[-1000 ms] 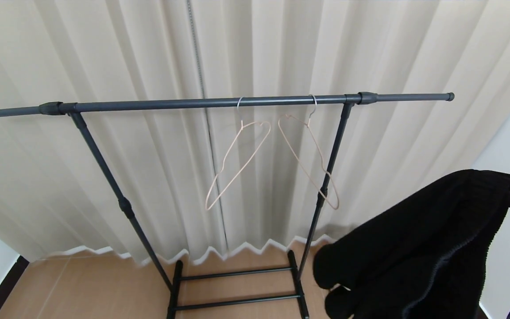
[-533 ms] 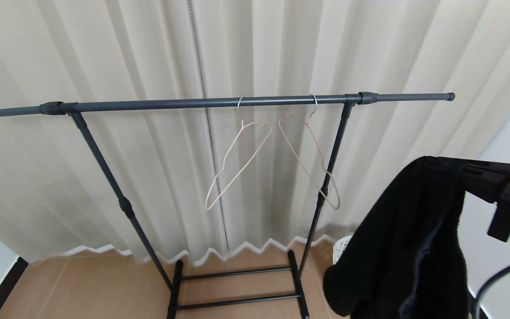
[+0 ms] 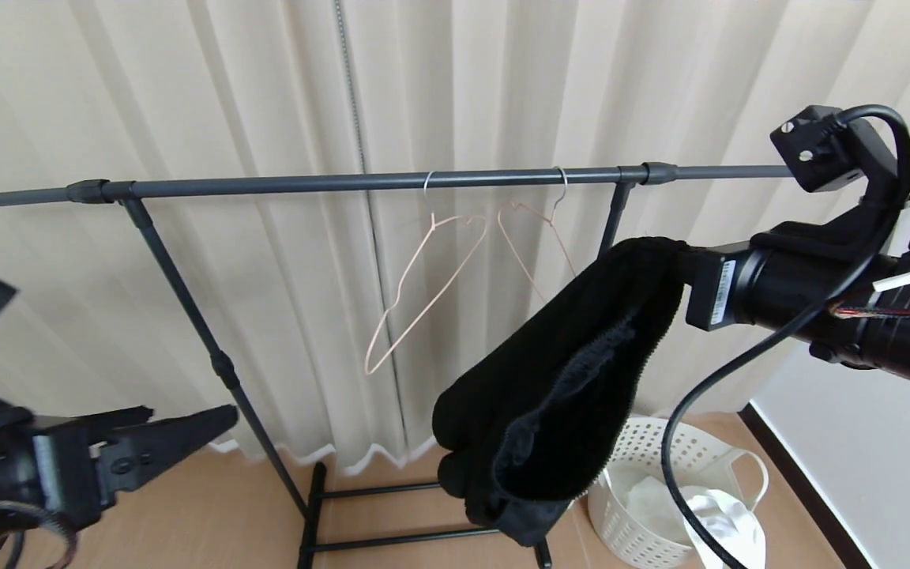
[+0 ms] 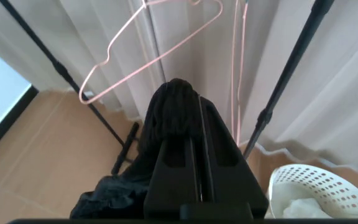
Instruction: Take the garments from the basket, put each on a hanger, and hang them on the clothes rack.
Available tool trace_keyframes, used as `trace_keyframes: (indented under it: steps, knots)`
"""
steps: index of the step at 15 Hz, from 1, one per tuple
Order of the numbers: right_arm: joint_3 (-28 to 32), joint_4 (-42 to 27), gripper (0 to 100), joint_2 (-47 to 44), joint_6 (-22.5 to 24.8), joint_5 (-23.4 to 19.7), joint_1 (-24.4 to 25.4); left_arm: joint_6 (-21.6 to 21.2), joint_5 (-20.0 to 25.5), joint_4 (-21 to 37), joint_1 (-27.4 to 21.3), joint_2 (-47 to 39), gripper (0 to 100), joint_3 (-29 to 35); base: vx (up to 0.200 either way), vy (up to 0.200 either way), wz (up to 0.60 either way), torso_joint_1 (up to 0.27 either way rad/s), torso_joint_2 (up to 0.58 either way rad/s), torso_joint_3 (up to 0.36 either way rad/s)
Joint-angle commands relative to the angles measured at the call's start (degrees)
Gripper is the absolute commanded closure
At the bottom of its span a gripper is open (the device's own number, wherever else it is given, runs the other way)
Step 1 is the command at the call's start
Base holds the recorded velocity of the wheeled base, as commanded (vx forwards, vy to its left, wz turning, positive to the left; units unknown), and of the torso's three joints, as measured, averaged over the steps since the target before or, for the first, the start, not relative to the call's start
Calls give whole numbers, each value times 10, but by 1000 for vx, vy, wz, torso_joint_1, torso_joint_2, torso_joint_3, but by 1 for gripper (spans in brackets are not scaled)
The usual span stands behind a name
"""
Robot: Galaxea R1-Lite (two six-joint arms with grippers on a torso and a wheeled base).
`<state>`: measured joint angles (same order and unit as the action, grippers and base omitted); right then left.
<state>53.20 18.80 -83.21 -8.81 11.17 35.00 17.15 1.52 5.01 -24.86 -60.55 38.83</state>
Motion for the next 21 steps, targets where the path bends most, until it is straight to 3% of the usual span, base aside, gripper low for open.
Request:
trace_keyframes:
  steps: [1, 4, 7, 10, 17, 21]
  knots:
    - [6, 27, 100, -49, -11, 32, 42, 19, 1, 2, -90, -167, 0, 68, 0, 0, 0, 0, 0, 0]
    - [12, 73, 100, -82, -16, 65, 49, 53, -2, 1, -146, -272, 0, 127, 0, 0, 0, 0, 0, 0]
    - [12, 75, 100, -80, -16, 66, 49, 68, -37, -3, -183, -351, 0, 171, 0, 0, 0, 0, 0, 0]
    - [11, 75, 100, -78, -16, 66, 49, 85, -39, -2, -203, -389, 0, 213, 0, 0, 0, 0, 0, 0]
    - [12, 77, 100, -80, -31, 67, 85, 125, -35, -38, -215, -432, 0, 226, 0, 0, 0, 0, 0, 0]
    - [11, 77, 100, -64, -31, 68, 92, 125, -40, -67, -223, -476, 0, 227, 0, 0, 0, 0, 0, 0]
